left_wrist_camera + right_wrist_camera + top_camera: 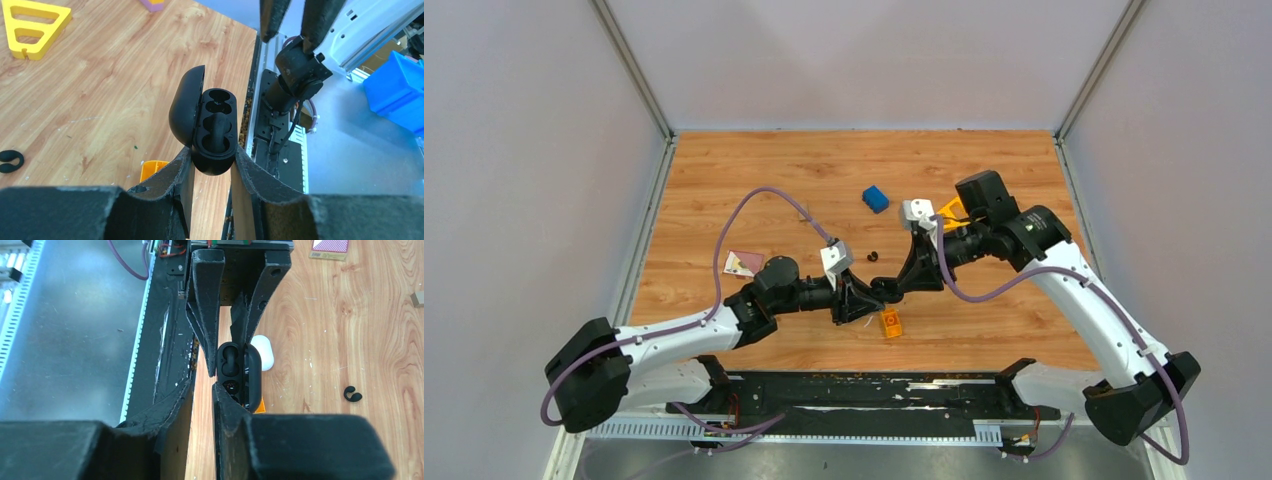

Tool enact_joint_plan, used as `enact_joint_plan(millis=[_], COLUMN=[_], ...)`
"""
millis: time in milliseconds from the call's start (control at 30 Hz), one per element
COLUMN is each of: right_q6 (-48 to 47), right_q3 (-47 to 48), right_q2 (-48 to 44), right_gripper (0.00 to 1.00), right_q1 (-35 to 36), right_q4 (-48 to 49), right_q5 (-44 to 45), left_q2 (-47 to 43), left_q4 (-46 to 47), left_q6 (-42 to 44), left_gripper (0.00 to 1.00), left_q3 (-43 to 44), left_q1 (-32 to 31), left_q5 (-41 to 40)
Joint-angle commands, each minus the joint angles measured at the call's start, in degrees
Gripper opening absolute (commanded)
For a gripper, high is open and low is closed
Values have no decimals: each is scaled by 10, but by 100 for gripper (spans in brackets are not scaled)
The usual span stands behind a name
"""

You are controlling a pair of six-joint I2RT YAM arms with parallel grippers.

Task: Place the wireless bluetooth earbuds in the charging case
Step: Place the earbud in the charging case.

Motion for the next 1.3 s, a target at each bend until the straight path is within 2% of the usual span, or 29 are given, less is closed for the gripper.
enact_joint_plan(millis=[0,367,767,1267], right_q6=[-39,-84,-77,-69], right_q3=[-4,9,12,17], right_q2=[-7,18,40,70], right_gripper=[22,21,24,24], right_q1=[34,99,111,123], right_q4=[2,8,27,43], right_q5=[70,157,158,151], left_q2=[11,29,31,31], left_q4=[10,4,13,19], left_q6=[7,1,-4,-7], left_gripper=[0,0,0,0], left_q3=[13,29,29,28], left_q1=[-4,-4,-4,-4], left_q5=[-8,1,15,19])
